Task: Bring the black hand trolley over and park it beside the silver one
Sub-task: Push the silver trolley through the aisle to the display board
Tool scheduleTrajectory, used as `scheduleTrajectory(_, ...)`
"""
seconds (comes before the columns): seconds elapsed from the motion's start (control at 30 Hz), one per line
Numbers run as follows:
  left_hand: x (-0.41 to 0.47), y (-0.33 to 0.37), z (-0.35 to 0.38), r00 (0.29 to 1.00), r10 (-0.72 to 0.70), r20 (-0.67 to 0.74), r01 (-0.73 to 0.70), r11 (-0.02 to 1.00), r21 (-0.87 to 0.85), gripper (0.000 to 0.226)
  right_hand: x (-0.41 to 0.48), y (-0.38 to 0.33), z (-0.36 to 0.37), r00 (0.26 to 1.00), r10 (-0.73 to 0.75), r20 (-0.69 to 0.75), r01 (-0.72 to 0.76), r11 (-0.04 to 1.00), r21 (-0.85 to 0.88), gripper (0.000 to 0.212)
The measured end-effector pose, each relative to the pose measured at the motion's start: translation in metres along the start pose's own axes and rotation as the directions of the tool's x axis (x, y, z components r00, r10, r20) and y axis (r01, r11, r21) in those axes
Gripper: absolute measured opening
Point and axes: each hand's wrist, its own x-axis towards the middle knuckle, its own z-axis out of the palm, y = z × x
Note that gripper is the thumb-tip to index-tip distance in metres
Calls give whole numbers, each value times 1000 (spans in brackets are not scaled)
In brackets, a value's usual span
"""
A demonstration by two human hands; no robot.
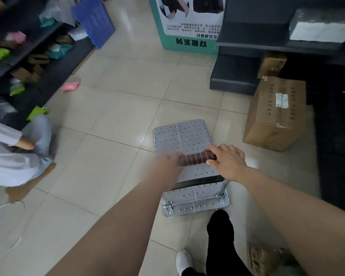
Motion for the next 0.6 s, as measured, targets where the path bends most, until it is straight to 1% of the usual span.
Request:
scheduleTrajectory(0.2,66,2,-44,989,-139,43,137,990,36,33,86,3,-17,994,-105,34,106,994,-28,32)
scheduleTrajectory(0.3,102,0,-65,982,-183,40,183,983,9,33,129,3,-32,988,-148,46,149,989,-19,31)
scheduleTrajectory(0.4,132,-4,-80,980,-193,36,194,981,-16,32,164,1,-44,984,-166,62,168,985,-31,32)
scheduleTrajectory(0.47,151,-8,-88,981,-192,30,193,981,-23,32,184,0,-47,984,-173,46,174,984,-35,31)
scheduleTrajectory(0.6,193,-16,-111,984,-176,30,178,983,-49,32,229,-4,-60,986,-156,59,158,987,-30,32)
